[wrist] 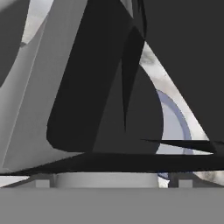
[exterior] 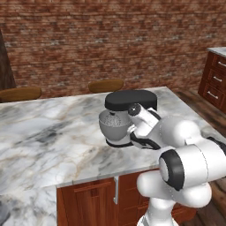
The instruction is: Add butter and sugar cubes to the stand mixer bowl and then turn on the stand mixer to begin making frosting.
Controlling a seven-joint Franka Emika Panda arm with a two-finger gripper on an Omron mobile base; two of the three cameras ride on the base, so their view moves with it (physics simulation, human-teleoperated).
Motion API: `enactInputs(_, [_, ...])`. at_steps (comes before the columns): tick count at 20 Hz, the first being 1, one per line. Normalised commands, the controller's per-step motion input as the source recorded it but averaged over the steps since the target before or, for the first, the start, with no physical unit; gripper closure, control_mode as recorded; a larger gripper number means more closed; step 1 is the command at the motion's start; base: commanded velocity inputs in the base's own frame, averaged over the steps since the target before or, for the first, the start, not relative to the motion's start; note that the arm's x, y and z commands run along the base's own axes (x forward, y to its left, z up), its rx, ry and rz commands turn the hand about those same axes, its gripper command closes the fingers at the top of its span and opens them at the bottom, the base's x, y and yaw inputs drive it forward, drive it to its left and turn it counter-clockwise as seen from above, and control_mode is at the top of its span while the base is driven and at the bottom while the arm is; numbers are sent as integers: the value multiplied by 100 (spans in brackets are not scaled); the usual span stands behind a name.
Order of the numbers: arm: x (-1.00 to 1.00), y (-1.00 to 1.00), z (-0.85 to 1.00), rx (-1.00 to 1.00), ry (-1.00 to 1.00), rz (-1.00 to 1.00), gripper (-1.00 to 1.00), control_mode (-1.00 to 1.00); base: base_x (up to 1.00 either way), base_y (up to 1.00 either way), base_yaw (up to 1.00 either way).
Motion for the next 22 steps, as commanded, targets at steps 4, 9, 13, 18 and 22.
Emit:
enactInputs(4, [28,-1,0,12,4,0,100,-100,0,0,0])
enactInputs(9, [7,-21,0,29,2,1,100,-100,0,0,0])
enactInputs(13, [0,-34,23,35,0,6,100,-100,0,0,0])
enactInputs(18, [0,-43,38,37,0,5,100,-100,0,0,0])
enactInputs(22, [1,-43,22,44,4,4,100,-100,0,0,0])
